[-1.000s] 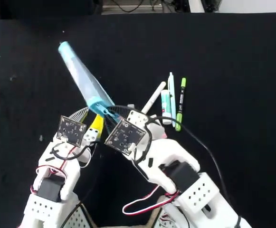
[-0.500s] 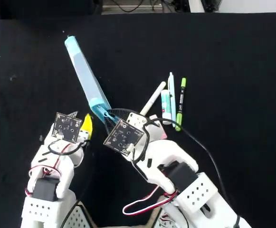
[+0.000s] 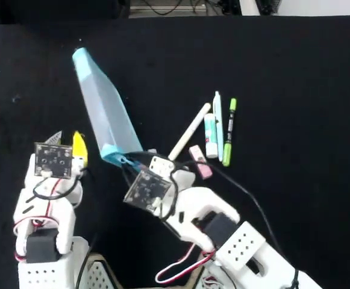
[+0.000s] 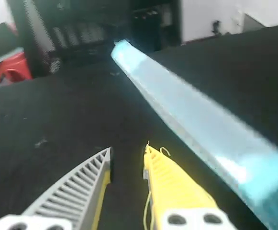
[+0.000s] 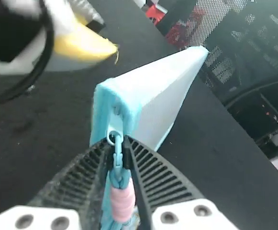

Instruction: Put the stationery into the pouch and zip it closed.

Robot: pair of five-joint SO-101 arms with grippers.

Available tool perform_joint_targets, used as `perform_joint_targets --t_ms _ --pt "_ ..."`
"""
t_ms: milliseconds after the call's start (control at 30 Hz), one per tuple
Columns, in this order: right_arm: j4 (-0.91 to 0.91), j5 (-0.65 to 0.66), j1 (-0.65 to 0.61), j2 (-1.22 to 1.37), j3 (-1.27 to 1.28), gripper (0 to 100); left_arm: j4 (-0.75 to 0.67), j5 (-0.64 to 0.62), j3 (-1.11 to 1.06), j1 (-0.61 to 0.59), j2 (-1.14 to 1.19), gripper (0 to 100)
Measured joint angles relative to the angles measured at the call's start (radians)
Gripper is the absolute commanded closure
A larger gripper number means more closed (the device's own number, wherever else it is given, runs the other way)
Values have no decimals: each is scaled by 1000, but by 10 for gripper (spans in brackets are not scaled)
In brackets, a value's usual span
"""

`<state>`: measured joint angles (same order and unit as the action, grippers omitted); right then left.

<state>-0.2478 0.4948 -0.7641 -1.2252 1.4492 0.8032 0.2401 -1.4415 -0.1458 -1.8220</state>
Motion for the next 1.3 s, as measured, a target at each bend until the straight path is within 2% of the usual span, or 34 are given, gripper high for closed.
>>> perform_joint_targets --t_ms 167,333,433,533,667,900,1067,1300 --pt "21 -91 -2 0 0 988 126 5 120 -37 0 869" --pt "21 -104 -2 0 0 988 325 26 336 -37 -11 869" --pt "21 -106 -2 0 0 988 348 115 356 -25 6 868" --pt "21 -106 -2 0 6 988 362 167 356 37 72 858" --pt "21 -106 -2 0 11 988 407 176 420 57 218 795" --pt "21 -106 -2 0 34 988 525 176 606 57 397 795" --pt "21 -106 -2 0 34 988 502 176 598 57 399 795" --pt "21 -106 -2 0 34 988 183 178 313 34 410 795"
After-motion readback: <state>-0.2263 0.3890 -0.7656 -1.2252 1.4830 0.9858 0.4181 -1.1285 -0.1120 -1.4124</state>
